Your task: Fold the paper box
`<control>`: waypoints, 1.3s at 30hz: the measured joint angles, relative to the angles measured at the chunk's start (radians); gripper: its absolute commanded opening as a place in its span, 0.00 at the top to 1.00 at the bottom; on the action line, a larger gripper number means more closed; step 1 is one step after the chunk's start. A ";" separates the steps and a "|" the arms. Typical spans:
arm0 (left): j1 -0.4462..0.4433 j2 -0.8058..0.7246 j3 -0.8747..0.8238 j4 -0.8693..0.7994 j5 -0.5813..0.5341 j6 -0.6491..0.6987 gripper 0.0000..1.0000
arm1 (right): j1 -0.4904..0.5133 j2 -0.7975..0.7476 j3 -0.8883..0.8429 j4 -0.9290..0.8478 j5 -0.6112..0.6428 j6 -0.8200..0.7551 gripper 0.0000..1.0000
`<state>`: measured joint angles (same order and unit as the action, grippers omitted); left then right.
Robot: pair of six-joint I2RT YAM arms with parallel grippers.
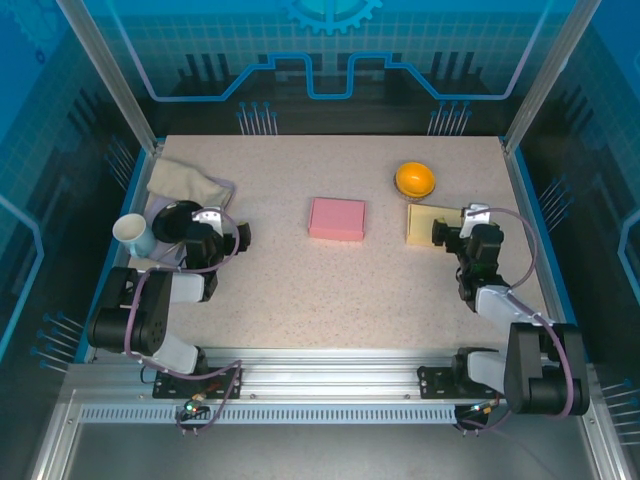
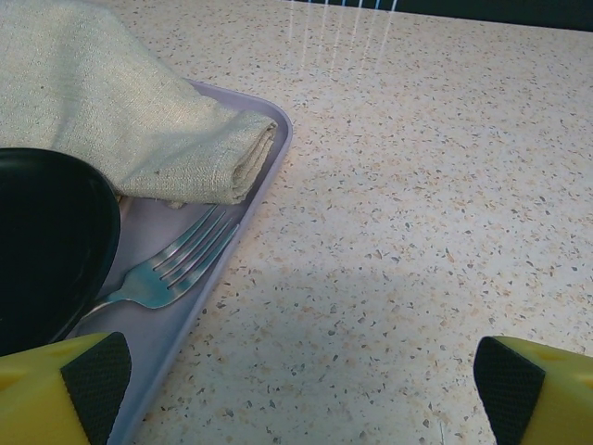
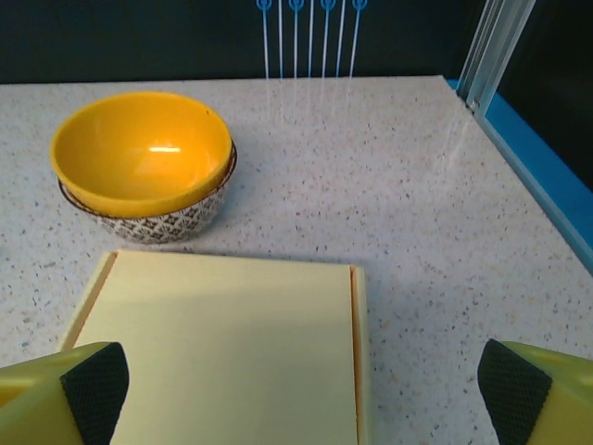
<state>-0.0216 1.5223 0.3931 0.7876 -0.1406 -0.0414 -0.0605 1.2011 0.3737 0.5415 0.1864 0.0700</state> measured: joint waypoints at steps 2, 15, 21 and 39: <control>0.000 0.000 0.000 0.000 0.000 0.000 0.01 | 0.002 0.032 0.000 0.018 0.002 -0.001 0.00; 0.000 0.000 0.000 0.000 0.000 0.000 0.01 | 0.050 -0.028 -0.164 0.200 -0.011 -0.014 0.00; 0.000 0.000 0.000 -0.001 0.003 0.001 0.01 | 0.073 0.156 -0.122 0.315 -0.005 0.007 0.00; 0.000 0.000 0.004 -0.005 0.008 0.018 0.01 | 0.139 0.294 0.034 0.254 -0.012 -0.042 0.00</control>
<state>-0.0216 1.5223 0.3969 0.7826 -0.1322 -0.0231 0.0788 1.4948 0.4076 0.7956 0.1745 0.0277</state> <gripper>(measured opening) 0.990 0.999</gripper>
